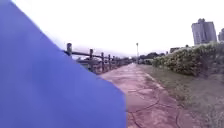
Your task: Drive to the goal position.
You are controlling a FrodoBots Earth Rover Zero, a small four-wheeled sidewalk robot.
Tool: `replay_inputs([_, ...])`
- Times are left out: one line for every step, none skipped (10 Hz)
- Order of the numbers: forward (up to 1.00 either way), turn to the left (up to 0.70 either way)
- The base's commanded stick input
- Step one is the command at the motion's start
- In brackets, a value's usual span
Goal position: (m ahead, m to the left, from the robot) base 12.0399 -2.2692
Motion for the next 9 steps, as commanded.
replay_inputs([1.0,-0.34])
replay_inputs([1.0,-0.4])
replay_inputs([1.0,-0.4])
replay_inputs([1.0,-0.37])
replay_inputs([1.0,0.0])
replay_inputs([1.0,0.0])
replay_inputs([1.0,0.0])
replay_inputs([1.0,0.0])
replay_inputs([1.0,0.0])
